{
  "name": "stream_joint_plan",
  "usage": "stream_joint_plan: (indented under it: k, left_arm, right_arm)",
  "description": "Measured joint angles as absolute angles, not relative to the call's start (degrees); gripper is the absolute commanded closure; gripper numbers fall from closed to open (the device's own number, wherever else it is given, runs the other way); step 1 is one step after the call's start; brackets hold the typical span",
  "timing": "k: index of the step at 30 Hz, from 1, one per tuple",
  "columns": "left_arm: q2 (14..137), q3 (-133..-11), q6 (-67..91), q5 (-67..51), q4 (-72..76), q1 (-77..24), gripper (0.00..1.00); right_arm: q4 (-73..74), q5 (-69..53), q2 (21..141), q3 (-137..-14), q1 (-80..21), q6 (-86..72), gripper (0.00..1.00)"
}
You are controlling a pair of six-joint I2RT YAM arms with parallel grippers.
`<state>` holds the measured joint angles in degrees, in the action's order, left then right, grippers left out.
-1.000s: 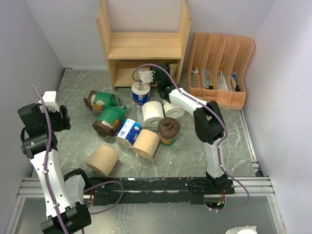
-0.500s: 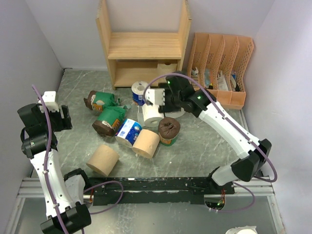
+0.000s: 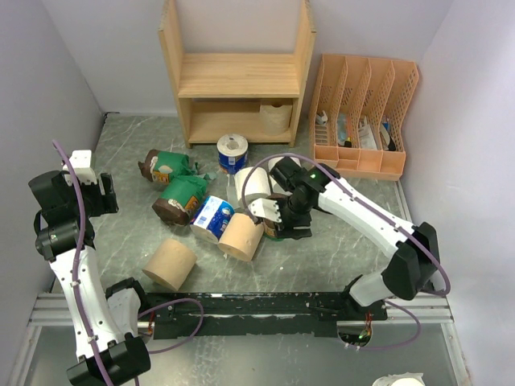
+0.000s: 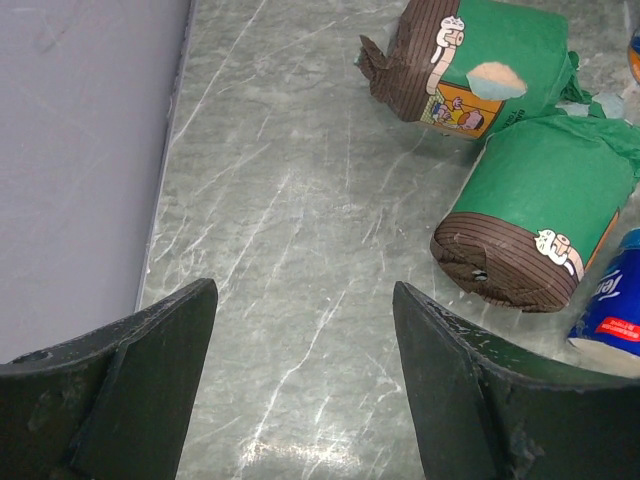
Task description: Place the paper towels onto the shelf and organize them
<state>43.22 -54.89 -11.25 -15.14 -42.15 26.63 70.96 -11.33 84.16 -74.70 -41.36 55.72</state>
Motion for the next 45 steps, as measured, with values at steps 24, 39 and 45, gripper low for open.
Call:
stream_joint_plan:
  k: [24, 39, 45]
  left_arm:
    - [43.29, -54.68, -11.05, -14.28, -41.76, 26.63, 0.19]
    - [43.29, -54.65, -11.03, -14.20, -41.76, 26.63, 0.20]
    - [43.29, -54.65, -11.00, -14.15, -41.76, 26.63, 0.20]
  right_arm:
    - [53.82, -12.49, 85.47, -68.90, -44.51, 51.03, 0.46]
    - [46.83, -4.19, 85.45, -66.81, -47.24, 49.65, 1.00]
    - [49.60, -1.50, 84.20, -67.85, -47.40, 50.57, 1.00]
